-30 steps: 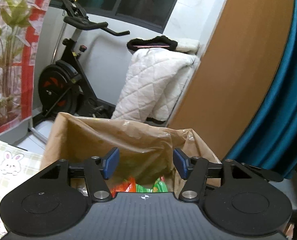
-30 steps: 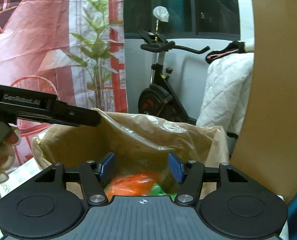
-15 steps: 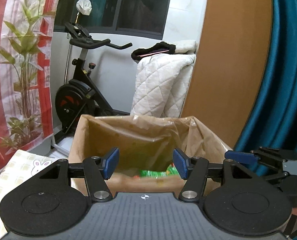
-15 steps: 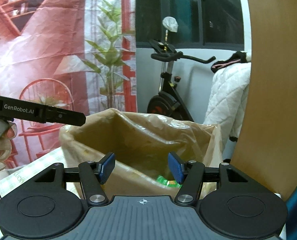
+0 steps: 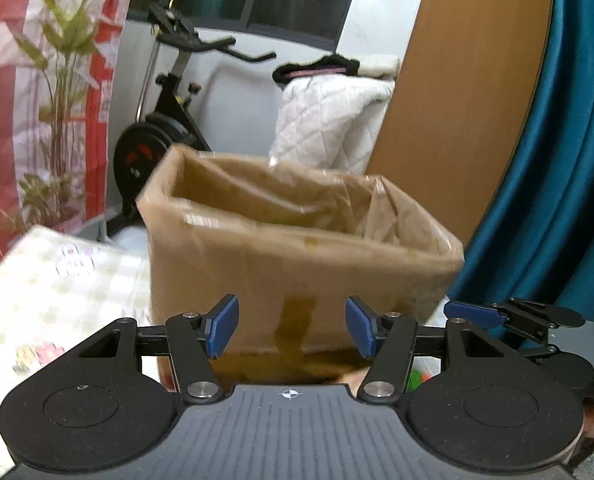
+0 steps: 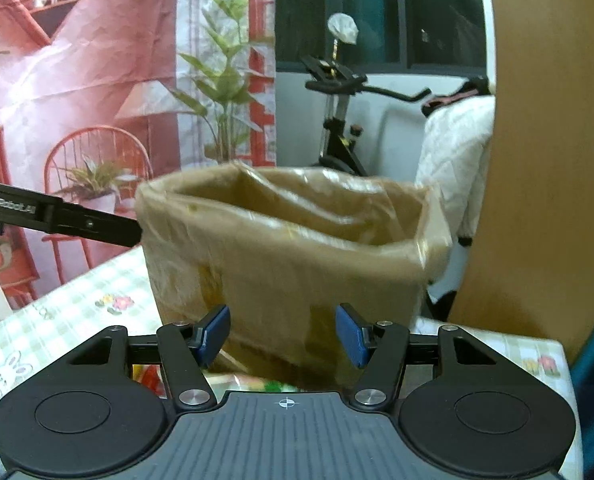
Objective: Organize snacks
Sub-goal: 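Lower both grippers to the green-and-white bag and close on it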
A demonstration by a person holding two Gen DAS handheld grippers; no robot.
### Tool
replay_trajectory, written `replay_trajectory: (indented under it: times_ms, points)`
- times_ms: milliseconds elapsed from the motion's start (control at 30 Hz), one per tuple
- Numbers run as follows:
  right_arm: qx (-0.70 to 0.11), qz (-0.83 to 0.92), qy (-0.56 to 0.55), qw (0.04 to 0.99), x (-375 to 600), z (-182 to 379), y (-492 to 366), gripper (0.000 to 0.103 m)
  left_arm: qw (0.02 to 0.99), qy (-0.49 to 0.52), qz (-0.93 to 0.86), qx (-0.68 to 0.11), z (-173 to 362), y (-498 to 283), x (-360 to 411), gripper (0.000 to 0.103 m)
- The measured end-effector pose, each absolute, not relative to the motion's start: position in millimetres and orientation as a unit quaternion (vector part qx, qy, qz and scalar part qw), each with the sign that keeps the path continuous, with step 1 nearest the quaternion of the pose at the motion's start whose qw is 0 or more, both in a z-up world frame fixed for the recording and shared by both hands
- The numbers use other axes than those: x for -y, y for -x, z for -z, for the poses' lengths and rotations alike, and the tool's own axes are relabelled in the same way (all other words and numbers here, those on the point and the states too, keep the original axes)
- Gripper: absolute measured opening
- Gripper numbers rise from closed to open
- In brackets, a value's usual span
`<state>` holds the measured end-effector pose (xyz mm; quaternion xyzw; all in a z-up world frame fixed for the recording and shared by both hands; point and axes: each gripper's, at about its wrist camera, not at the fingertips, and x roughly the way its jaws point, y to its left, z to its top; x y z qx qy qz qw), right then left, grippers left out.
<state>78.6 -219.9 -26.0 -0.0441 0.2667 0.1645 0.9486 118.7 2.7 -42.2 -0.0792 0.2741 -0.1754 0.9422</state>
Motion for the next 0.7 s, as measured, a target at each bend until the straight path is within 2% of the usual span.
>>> replay_trajectory:
  times_ms: [267, 500, 700]
  points:
    - [-0.298, -0.140, 0.047, 0.943, 234, 59, -59, 0.055, 0.920, 0.081, 0.211, -0.319, 79, -115, 12, 0.061]
    - [-0.315, -0.132, 0.034, 0.939, 244, 78, -45, 0.062, 0.913, 0.022, 0.246, -0.324, 96, -112, 34, 0.061]
    - [-0.322, -0.143, 0.013, 0.936, 249, 83, -43, 0.066, 0.903, 0.014, 0.262, -0.340, 110, -113, 40, 0.062]
